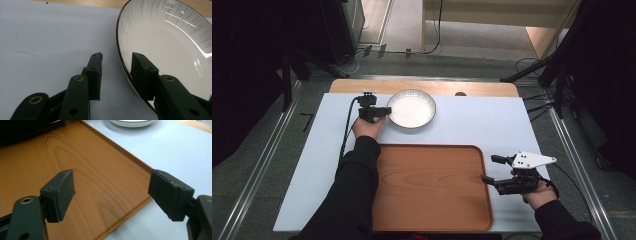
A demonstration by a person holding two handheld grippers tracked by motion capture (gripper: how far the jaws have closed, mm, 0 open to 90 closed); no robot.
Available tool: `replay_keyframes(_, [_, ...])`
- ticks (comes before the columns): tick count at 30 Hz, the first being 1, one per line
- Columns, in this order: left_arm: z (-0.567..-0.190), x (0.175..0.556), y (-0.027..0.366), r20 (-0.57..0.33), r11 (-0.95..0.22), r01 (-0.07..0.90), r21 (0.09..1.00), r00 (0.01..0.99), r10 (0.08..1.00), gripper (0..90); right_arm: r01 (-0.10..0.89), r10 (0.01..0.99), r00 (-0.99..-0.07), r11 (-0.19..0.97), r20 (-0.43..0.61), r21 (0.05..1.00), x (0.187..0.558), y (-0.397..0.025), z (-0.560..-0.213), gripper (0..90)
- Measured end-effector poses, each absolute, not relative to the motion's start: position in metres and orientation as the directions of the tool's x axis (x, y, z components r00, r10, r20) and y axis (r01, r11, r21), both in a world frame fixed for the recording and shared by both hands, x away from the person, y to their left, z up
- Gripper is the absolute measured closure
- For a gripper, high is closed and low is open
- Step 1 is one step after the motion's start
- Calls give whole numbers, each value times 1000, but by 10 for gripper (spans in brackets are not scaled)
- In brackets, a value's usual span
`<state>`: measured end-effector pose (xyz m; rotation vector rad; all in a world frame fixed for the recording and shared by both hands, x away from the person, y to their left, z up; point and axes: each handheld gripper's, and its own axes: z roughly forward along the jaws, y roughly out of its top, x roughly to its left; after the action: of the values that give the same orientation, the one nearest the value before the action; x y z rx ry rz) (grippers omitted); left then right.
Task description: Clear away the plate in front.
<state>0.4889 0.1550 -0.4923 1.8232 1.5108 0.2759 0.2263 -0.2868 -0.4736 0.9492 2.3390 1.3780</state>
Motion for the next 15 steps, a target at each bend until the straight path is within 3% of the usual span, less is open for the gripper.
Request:
replay_keyframes(13, [-505, 496, 148, -360, 63, 731, 679, 257, 897, 757, 395, 649, -756, 342, 89, 853, 227, -286, -474, 220])
replay_keyframes(15, [-507, 498, 149, -406, 116, 737, 666, 228, 885, 771, 396, 647, -757, 344, 91, 851, 227, -287, -474, 220])
